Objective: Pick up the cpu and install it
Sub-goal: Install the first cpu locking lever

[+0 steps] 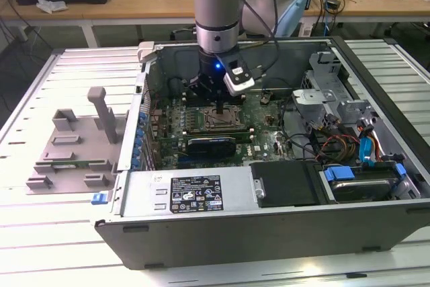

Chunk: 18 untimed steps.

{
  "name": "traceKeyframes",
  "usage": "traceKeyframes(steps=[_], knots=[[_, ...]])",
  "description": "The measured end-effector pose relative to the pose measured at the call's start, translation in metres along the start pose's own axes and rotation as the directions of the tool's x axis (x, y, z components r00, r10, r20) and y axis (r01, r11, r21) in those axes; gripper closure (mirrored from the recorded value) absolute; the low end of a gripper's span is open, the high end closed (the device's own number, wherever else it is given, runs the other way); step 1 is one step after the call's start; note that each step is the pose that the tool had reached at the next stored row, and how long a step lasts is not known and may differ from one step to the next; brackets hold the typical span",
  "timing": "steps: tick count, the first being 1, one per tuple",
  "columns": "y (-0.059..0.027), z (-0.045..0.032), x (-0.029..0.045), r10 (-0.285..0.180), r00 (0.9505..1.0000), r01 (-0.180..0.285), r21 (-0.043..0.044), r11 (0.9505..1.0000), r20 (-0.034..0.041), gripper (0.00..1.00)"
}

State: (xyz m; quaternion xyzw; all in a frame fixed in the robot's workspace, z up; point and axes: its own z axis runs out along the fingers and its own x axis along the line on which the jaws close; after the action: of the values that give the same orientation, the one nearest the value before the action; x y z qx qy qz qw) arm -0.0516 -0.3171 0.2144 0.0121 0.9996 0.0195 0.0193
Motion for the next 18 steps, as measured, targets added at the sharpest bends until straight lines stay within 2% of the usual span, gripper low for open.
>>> traceKeyframes(steps=[1,2,6,8,14,15,18], knots=[[-0.0005,0.0002,0.0,-0.035,0.9994,0.035,0.0067,0.9994,-0.002,0.89],[-0.0038,0.0001,0.0,-0.049,0.9988,0.049,0.0234,0.9985,-0.0034,0.89],[-0.0044,0.0002,-0.0055,-0.052,0.9986,0.052,0.0238,0.9984,-0.0052,0.89],[-0.0043,-0.0001,-0.0055,-0.052,0.9986,0.052,0.0236,0.9983,-0.0052,0.89],[-0.0035,-0.0211,-0.0063,-0.053,0.9986,0.053,0.0237,0.9983,-0.0052,0.89],[-0.0034,-0.0224,-0.0064,-0.053,0.9986,0.053,0.0249,0.9983,-0.0051,0.89],[-0.0034,-0.0225,-0.0064,-0.054,0.9985,0.054,0.051,0.9972,-0.0062,0.89]])
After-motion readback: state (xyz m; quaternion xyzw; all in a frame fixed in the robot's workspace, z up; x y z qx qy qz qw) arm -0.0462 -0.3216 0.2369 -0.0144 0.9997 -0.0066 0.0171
